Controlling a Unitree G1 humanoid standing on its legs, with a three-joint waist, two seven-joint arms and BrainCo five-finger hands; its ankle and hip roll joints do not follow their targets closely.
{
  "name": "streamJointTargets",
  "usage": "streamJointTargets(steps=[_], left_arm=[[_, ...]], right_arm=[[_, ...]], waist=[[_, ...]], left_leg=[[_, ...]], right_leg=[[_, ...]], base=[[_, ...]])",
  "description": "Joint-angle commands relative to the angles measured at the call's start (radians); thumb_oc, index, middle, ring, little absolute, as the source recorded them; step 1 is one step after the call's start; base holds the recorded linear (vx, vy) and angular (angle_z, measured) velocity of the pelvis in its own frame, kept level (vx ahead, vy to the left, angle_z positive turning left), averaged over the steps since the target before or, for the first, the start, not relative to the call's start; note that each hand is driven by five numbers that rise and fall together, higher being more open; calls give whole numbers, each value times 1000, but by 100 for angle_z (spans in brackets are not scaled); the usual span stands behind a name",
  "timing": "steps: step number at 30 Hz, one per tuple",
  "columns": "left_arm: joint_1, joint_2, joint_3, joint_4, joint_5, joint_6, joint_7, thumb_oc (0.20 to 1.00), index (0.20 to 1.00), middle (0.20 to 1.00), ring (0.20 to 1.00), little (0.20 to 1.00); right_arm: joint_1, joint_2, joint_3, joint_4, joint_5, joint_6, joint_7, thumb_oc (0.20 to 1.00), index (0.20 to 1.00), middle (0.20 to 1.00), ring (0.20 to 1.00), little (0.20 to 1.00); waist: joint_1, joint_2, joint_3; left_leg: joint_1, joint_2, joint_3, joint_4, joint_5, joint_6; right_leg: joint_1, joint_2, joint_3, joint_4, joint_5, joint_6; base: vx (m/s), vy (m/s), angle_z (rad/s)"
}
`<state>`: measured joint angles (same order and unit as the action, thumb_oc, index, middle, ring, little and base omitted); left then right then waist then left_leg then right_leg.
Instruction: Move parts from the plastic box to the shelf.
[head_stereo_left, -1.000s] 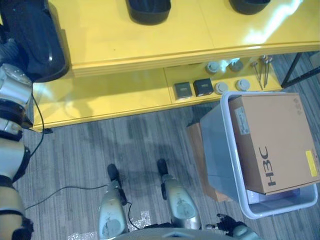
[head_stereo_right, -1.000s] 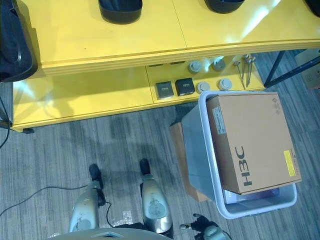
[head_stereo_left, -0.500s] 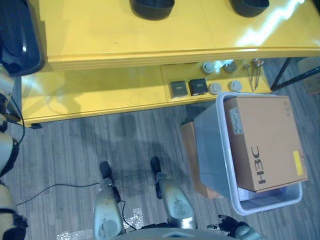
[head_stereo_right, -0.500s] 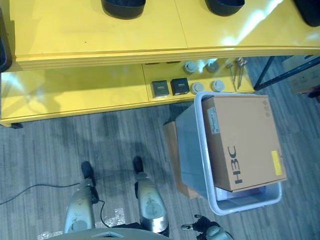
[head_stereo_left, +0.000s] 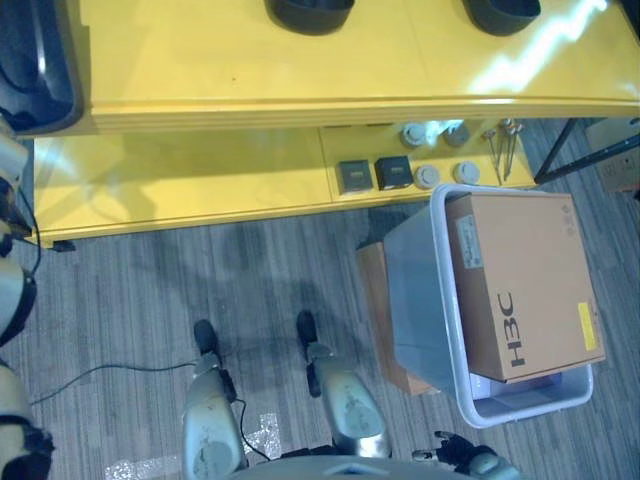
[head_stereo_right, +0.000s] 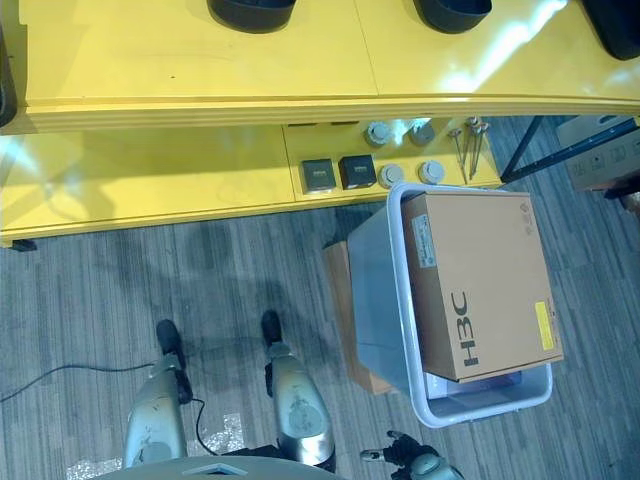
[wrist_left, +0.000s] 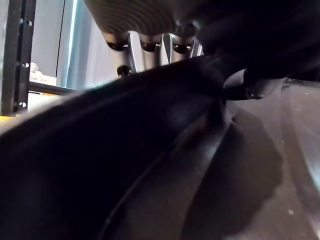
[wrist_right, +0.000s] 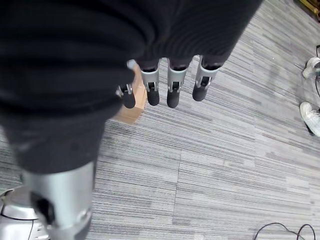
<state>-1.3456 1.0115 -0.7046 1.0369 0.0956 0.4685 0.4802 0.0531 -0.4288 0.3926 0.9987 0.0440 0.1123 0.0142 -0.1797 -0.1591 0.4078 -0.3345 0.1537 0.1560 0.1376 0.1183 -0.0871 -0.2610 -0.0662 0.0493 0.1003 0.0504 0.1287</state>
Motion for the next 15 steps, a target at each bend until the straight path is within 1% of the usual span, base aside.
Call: streamJointTargets(steps=[1, 2, 3, 4, 5, 6, 8, 11, 12, 13, 14, 15], left_arm=[[-65, 4, 47, 54, -206, -145, 181, 200, 200, 200, 200, 200], [-49, -15, 108, 29, -316, -256, 236, 200, 200, 200, 200, 200], [-30, -31, 159, 12, -357, -370, 258, 200, 200, 200, 200, 200], [-20, -36, 173, 4, -365, -399, 260, 200, 200, 200, 200, 200], [10, -54, 218, -48, -380, -479, 254, 200, 200, 200, 200, 200], [28, -62, 238, -71, -396, -529, 253, 200, 200, 200, 200, 200], [90, -85, 293, -172, -403, -579, 238, 200, 200, 200, 200, 200], [245, -134, 427, -364, -358, -614, 185, 200, 200, 200, 200, 200], [284, -139, 453, -415, -342, -603, 177, 200, 200, 200, 200, 200], [385, -150, 516, -534, -320, -582, 138, 200, 200, 200, 200, 200], [462, -168, 563, -604, -310, -572, 102, 200, 200, 200, 200, 200], [510, -179, 591, -649, -294, -561, 86, 200, 200, 200, 200, 200]], right_arm=[[-7, -12, 40, 29, 21, -8, -4, 1000, 1000, 1000, 1000, 1000], [-3, 2, 48, 33, 29, -13, -14, 1000, 1000, 1000, 1000, 1000], [3, 16, 58, 34, 35, -17, -28, 1000, 1000, 1000, 1000, 1000], [5, 18, 60, 36, 37, -20, -32, 1000, 1000, 1000, 1000, 1000], [12, 31, 59, 36, 42, -24, -40, 1000, 1000, 1000, 1000, 1000], [15, 34, 58, 36, 43, -28, -43, 1000, 1000, 1000, 1000, 1000], [25, 42, 45, 32, 45, -31, -48, 1000, 1000, 1000, 1000, 1000], [44, 47, 9, 7, 52, -15, -58, 1000, 1000, 1000, 1000, 1000], [48, 48, 1, 3, 51, -11, -58, 1000, 1000, 1000, 1000, 1000], [60, 51, -23, -5, 40, -1, -57, 1000, 1000, 1000, 1000, 1000], [71, 51, -40, -14, 30, 5, -60, 1000, 1000, 1000, 1000, 1000], [78, 49, -50, -18, 28, 7, -63, 1000, 1000, 1000, 1000, 1000]], waist=[[-25, 1, 20], [-25, -4, 20], [-25, -15, 18], [-26, -14, 16], [-23, -16, 9], [-22, -15, 6], [-14, -10, -4], [2, 10, -30], [6, 14, -37], [14, 25, -54], [19, 34, -66], [21, 41, -73]], left_leg=[[13, -70, 61, 79, -146, 115], [18, -72, 57, 74, -149, 115], [13, -71, 69, 70, -122, 119], [15, -71, 69, 68, -122, 119], [26, -72, 67, 62, -124, 118], [32, -73, 67, 59, -124, 117], [50, -75, 66, 53, -127, 115], [89, -82, 64, 38, -129, 109], [99, -82, 65, 34, -128, 108], [125, -85, 69, 22, -127, 105], [143, -87, 71, 14, -126, 102], [154, -89, 72, 9, -125, 101]], right_leg=[[-31, 64, -12, 39, 46, -26], [-27, 68, -11, 38, 43, -27], [-33, 70, -12, 35, 60, -34], [-31, 70, -12, 34, 59, -35], [-23, 72, -13, 30, 58, -35], [-19, 73, -13, 28, 58, -36], [-3, 72, -15, 20, 55, -36], [36, 69, -20, 5, 46, -38], [46, 69, -22, 2, 44, -39], [69, 66, -24, -8, 41, -39], [87, 62, -27, -15, 39, -38], [99, 60, -29, -20, 38, -37]], base=[[-7, -61, 1], [-87, -128, 3], [-84, -131, 5], [-79, -128, 5], [2, -65, 1], [5, -65, 1], [10, -35, 1], [38, -9, -1], [70, 31, -2], [100, 62, -4], [103, 79, -8], [100, 109, -9]])
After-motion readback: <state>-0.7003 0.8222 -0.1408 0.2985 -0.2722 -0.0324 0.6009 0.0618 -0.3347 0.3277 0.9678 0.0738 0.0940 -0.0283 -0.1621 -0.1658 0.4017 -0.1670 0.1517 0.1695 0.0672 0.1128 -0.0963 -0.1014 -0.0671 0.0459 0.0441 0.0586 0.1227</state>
